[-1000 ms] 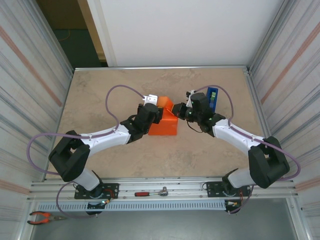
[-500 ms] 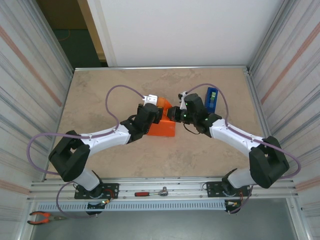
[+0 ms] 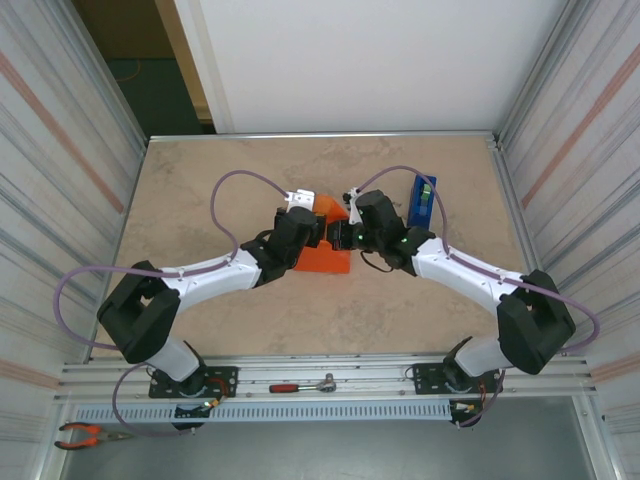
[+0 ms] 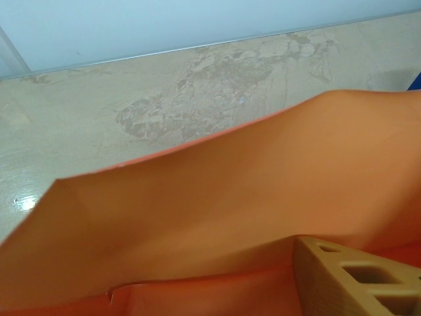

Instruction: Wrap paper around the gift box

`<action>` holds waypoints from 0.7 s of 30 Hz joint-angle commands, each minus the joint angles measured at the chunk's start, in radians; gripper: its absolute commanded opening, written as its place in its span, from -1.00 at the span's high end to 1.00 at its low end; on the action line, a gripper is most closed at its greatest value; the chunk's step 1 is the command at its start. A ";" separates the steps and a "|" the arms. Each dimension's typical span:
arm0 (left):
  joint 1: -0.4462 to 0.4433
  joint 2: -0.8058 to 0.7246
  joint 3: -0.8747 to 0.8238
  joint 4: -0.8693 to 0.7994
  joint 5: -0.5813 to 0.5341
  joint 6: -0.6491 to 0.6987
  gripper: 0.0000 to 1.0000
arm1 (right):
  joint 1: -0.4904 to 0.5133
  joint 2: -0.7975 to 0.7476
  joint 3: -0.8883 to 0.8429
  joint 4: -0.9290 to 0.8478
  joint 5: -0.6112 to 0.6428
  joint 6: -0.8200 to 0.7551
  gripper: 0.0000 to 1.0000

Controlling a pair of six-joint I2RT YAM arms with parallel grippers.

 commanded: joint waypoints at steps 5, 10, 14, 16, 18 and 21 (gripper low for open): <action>-0.005 -0.004 -0.033 -0.101 -0.013 0.018 -0.31 | -0.031 -0.184 -0.036 0.012 -0.090 0.030 1.00; -0.005 -0.007 -0.036 -0.099 -0.017 0.018 -0.31 | -0.128 -0.269 -0.084 0.000 -0.066 0.074 1.00; -0.005 -0.007 -0.040 -0.099 -0.017 0.016 -0.31 | -0.211 -0.252 -0.126 0.031 -0.076 0.144 1.00; -0.006 -0.006 -0.041 -0.099 -0.016 0.016 -0.31 | -0.221 -0.225 -0.127 0.047 -0.082 0.153 1.00; -0.004 -0.004 -0.039 -0.097 -0.017 0.016 -0.31 | -0.219 -0.195 -0.121 0.064 -0.084 0.156 1.00; -0.005 -0.006 -0.039 -0.097 -0.016 0.015 -0.31 | -0.219 -0.153 -0.117 0.083 -0.076 0.160 1.00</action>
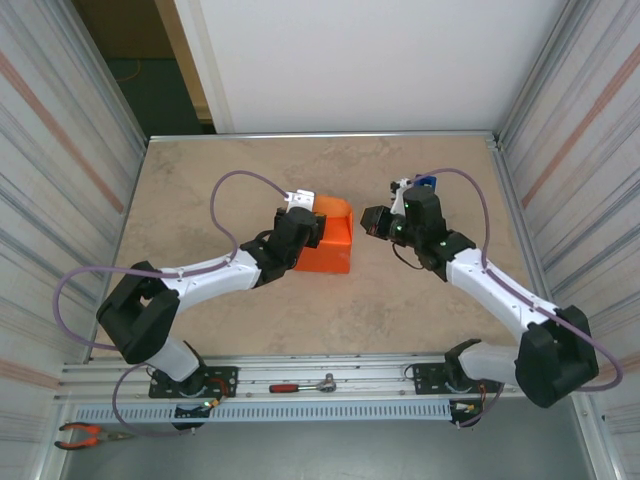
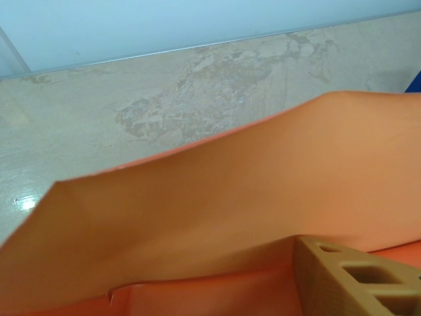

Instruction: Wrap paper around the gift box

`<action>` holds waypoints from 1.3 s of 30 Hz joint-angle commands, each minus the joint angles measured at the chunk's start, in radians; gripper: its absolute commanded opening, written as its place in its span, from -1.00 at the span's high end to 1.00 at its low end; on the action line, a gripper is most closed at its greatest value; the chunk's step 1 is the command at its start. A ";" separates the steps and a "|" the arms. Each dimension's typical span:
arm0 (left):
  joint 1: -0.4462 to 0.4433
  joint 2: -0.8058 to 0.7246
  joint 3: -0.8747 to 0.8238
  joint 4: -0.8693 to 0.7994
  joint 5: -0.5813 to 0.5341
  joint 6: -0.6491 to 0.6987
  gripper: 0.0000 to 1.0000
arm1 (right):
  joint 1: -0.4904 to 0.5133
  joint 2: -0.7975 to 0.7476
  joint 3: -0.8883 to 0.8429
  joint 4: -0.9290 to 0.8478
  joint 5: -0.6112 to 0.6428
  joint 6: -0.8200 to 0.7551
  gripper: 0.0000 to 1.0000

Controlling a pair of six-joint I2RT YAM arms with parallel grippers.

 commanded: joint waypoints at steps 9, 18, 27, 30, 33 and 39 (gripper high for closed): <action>-0.005 -0.003 -0.037 -0.096 -0.015 0.013 -0.31 | 0.019 0.121 0.026 0.109 -0.025 0.039 1.00; -0.005 -0.005 -0.039 -0.096 -0.015 0.009 -0.30 | 0.095 0.146 0.071 0.104 -0.001 -0.011 1.00; -0.004 -0.010 -0.044 -0.095 -0.018 0.007 -0.30 | 0.120 0.189 0.090 0.076 0.009 -0.027 1.00; -0.004 -0.014 -0.046 -0.095 -0.018 0.006 -0.30 | 0.132 0.207 0.088 0.066 0.013 -0.039 1.00; -0.004 -0.016 -0.047 -0.095 -0.018 0.006 -0.30 | 0.155 0.215 0.089 0.040 0.031 -0.060 1.00; -0.005 -0.026 -0.051 -0.096 -0.013 0.004 -0.30 | 0.210 0.214 0.099 -0.065 0.122 -0.150 1.00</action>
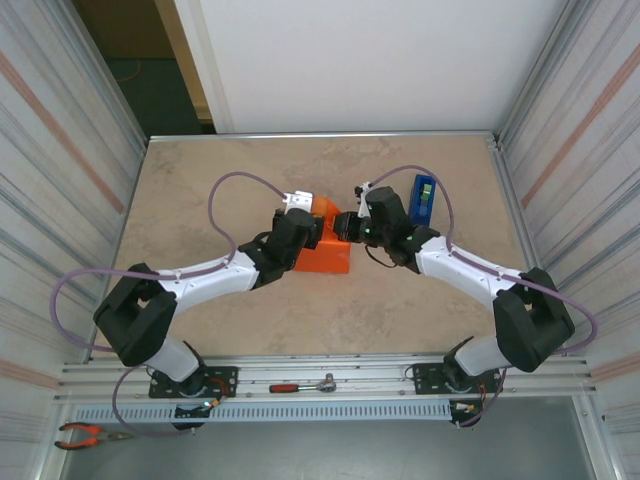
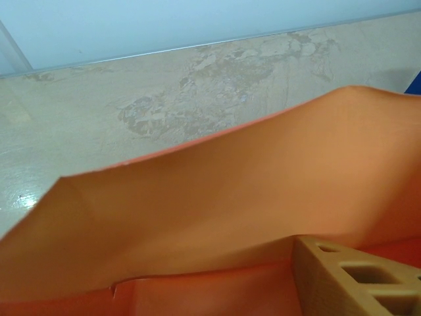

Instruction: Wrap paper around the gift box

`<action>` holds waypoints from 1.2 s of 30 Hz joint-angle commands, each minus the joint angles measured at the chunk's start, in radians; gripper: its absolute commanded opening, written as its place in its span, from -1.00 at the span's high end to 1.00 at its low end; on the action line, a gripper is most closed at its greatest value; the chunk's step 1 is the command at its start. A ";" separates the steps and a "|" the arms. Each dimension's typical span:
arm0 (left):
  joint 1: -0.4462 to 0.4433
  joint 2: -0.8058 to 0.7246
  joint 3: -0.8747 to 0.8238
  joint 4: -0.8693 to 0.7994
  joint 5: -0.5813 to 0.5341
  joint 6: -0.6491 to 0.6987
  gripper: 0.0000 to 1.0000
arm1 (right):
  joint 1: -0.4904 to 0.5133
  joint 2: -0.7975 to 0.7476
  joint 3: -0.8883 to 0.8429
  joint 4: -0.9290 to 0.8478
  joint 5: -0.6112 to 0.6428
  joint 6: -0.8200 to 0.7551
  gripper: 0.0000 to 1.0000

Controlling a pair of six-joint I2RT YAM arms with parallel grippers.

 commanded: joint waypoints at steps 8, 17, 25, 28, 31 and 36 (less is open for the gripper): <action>0.008 -0.038 -0.017 -0.123 0.038 -0.030 -0.31 | 0.138 0.058 0.022 -0.259 0.247 -0.208 1.00; 0.096 -0.192 0.083 -0.256 0.237 -0.117 -0.33 | 0.220 0.134 0.023 -0.316 0.376 -0.240 1.00; 0.218 -0.327 0.063 -0.315 0.398 -0.196 -0.37 | 0.224 0.128 -0.017 -0.283 0.347 -0.189 1.00; 0.268 -0.350 0.031 -0.325 0.435 -0.208 -0.38 | 0.224 0.121 -0.025 -0.278 0.331 -0.172 1.00; 0.318 -0.357 -0.010 -0.321 0.477 -0.230 -0.37 | 0.225 0.116 -0.035 -0.269 0.321 -0.155 1.00; 0.407 -0.341 -0.067 -0.287 0.532 -0.257 -0.16 | 0.225 0.120 -0.042 -0.259 0.310 -0.139 1.00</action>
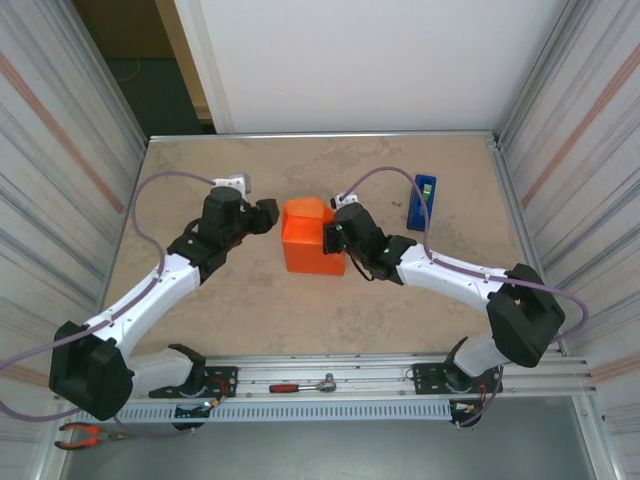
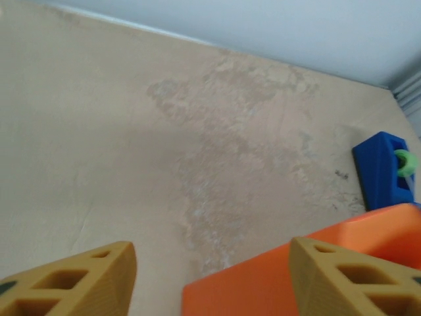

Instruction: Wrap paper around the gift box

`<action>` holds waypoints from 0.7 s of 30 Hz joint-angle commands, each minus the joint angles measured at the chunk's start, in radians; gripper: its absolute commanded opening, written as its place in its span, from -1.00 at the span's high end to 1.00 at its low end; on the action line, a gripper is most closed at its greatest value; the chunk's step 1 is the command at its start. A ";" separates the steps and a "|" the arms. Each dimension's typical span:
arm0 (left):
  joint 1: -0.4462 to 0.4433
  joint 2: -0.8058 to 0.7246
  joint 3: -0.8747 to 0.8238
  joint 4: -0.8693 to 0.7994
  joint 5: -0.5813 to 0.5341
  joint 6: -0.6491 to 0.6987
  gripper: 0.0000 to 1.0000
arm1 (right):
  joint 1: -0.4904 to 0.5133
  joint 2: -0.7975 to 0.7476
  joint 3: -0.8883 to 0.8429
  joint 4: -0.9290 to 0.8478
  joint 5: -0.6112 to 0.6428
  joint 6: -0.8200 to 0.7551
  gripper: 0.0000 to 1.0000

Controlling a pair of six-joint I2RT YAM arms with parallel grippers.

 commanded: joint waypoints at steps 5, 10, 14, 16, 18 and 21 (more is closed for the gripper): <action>0.103 0.057 -0.017 0.020 0.147 -0.012 0.10 | 0.025 0.078 -0.080 -0.216 -0.111 0.057 1.00; 0.114 0.130 0.020 0.009 0.203 0.020 0.21 | 0.025 0.084 -0.079 -0.218 -0.117 0.055 1.00; 0.114 0.160 0.027 0.012 0.225 0.008 0.22 | 0.025 0.087 -0.086 -0.215 -0.119 0.056 1.00; 0.114 0.166 0.024 0.024 0.244 0.003 0.25 | 0.025 0.090 -0.086 -0.213 -0.122 0.057 1.00; 0.112 0.171 0.025 0.026 0.252 0.003 0.28 | 0.025 0.092 -0.086 -0.209 -0.125 0.058 1.00; 0.111 0.174 0.024 0.031 0.258 0.002 0.30 | 0.025 0.090 -0.086 -0.210 -0.124 0.058 1.00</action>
